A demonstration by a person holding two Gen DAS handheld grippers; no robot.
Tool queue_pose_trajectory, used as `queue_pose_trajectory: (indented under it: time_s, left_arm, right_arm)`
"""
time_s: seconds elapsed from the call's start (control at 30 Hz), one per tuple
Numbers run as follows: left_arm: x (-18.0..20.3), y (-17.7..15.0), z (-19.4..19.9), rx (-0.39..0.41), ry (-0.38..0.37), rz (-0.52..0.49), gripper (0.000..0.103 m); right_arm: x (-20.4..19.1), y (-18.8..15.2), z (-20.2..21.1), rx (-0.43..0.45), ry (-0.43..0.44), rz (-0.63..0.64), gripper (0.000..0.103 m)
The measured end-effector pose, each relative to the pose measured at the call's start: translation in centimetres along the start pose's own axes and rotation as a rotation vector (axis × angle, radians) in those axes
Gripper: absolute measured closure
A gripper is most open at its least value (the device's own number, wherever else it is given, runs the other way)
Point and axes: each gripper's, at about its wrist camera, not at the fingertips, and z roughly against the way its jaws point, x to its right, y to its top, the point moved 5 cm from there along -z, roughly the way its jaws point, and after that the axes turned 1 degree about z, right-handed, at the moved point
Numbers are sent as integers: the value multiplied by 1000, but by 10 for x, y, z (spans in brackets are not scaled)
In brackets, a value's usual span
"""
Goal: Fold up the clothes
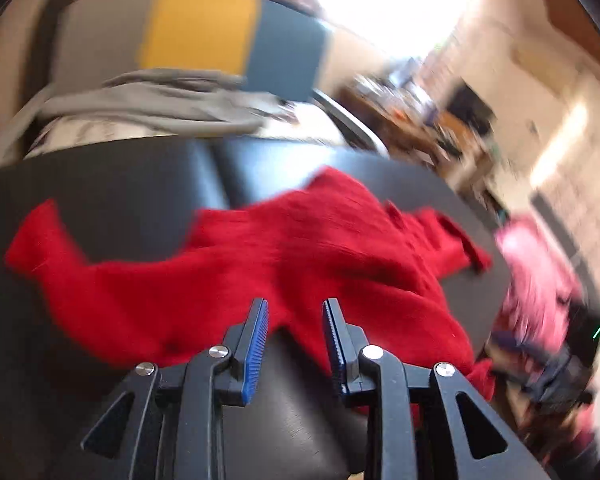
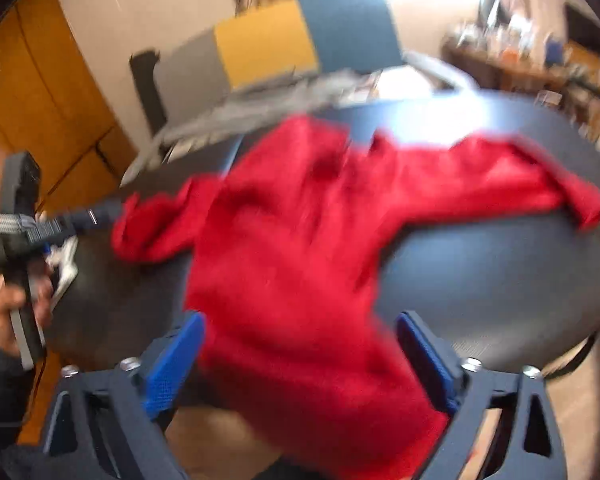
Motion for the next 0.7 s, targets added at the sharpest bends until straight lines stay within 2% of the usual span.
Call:
queue_pose_trajectory:
  time_s: [0.03, 0.1, 0.2, 0.27, 0.33, 0.4, 0.43, 0.47, 0.5, 0.53, 0.6, 0.7]
  left_arm:
    - [6, 4, -11, -12, 6, -13, 75]
    - [17, 12, -33, -35, 18, -39, 75]
    - [32, 24, -65, -69, 37, -76, 75]
    - [23, 33, -81, -81, 59, -60, 75]
    - [7, 35, -102, -116, 95, -47, 75]
    - [-10, 31, -124, -167, 145, -43, 75]
    - [-17, 29, -135, -191, 168, -41, 75]
    - [-23, 26, -141, -200, 177, -36, 77]
    - [-28, 27, -142, -167, 151, -38, 77]
    - [-30, 29, -142, -150, 157, -49, 77]
    - [-37, 34, -145, -124, 192, -81, 83]
    - [-49, 49, -151, -95, 204, -86, 84]
  right_arm:
    - [8, 13, 2, 31, -39, 11, 31]
    - [21, 36, -5, 58, -102, 27, 44]
    - [42, 67, -33, 47, -155, 48, 45]
    - [54, 85, -64, 10, -175, 70, 45]
    - [61, 98, -100, -46, -189, 95, 45]
    - [72, 101, -148, -171, -227, 133, 46]
    - [77, 100, -165, -214, -241, 138, 45]
    - [81, 103, -175, -206, -244, 135, 41]
    - [85, 109, -179, -177, -249, 133, 34]
    - [90, 115, -184, -167, -255, 121, 28]
    - [101, 128, -195, -160, -265, 92, 21]
    - [116, 148, -214, -145, -282, 79, 11]
